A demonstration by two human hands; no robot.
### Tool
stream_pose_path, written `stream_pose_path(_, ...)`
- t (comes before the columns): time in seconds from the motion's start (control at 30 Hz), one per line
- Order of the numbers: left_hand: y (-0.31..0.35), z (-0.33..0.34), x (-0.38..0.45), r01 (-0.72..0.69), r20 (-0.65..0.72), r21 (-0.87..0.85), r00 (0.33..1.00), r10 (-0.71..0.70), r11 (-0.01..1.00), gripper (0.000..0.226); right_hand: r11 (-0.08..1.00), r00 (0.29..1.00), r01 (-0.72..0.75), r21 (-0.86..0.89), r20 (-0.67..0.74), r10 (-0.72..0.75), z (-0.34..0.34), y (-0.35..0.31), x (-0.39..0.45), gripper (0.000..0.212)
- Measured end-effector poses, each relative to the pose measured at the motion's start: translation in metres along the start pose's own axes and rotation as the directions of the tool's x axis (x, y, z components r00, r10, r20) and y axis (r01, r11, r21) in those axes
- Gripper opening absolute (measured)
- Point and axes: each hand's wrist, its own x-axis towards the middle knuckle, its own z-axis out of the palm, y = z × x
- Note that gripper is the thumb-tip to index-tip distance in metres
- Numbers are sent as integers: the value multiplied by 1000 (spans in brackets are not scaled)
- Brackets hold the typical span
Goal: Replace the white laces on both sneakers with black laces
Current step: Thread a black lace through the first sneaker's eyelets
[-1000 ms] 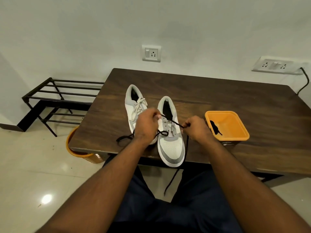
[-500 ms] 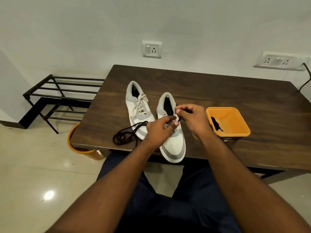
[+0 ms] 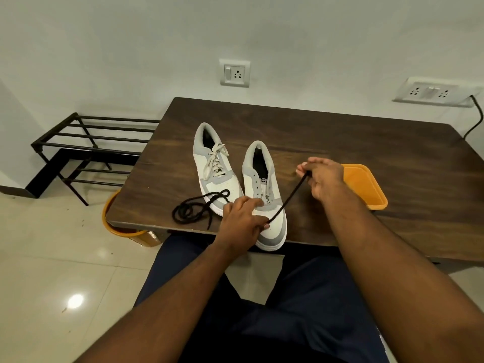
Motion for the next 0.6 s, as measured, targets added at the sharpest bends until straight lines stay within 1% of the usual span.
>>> stream_pose_path(0.03, 0, -1, 2, -20, -1, 26, 1000, 20, 999, 15, 1000, 1000, 27, 8, -1, -27, 0, -2, 0, 21)
stream_pose_path(0.07, 0, -2, 3, -40, -4, 48, 999, 40, 998, 17, 999, 999, 29, -29, 16, -28, 0, -3, -1, 20)
stream_pose_path(0.13, 0, -3, 4, -63, -6, 49, 998, 64, 997, 26, 988, 996, -4, -155, 83, 17, 2, -4, -5, 25)
stream_pose_path(0.17, 1, -4, 5, -50, -11, 32, 999, 50, 998, 31, 980, 992, -20, -200, 121, 45, 3, -3, -7, 30)
stream_pose_path(0.2, 4, -5, 6, -2, -27, 4, 1000, 2, 1000, 35, 971, 984, -36, -237, 164, 77, 3, -2, -11, 34)
stream_pose_path(0.23, 7, -6, 9, 75, -44, -31, 996, -76, 997, 36, 960, 973, -53, -275, 202, 112, 4, 1, -14, 36)
stream_pose_path(0.3, 15, -7, 19, 246, -36, -70, 968, -249, 967, 33, 936, 964, -62, -347, 223, 147, 2, 9, -21, 35)
stream_pose_path(0.37, 21, -4, 27, 336, -27, -16, 941, -336, 942, 28, 915, 974, -13, -403, 203, 103, -3, 21, -25, 25)
stream_pose_path(0.43, 24, 1, 33, 351, -18, 65, 936, -351, 934, 23, 910, 979, 53, -410, 203, 34, -8, 36, -29, 10)
stream_pose_path(0.47, 26, 4, 36, 349, -3, 96, 936, -351, 932, 21, 909, 979, 84, -409, 203, 1, -10, 42, -31, 6)
stream_pose_path(0.53, 27, 8, 40, 371, 39, 88, 926, -375, 924, 22, 882, 979, 143, -449, 194, -60, -15, 56, -27, 10)
stream_pose_path(0.6, 26, 10, 41, 398, 64, 8, 915, -398, 917, 26, 823, 976, 190, -535, 193, -100, -20, 67, -23, 14)
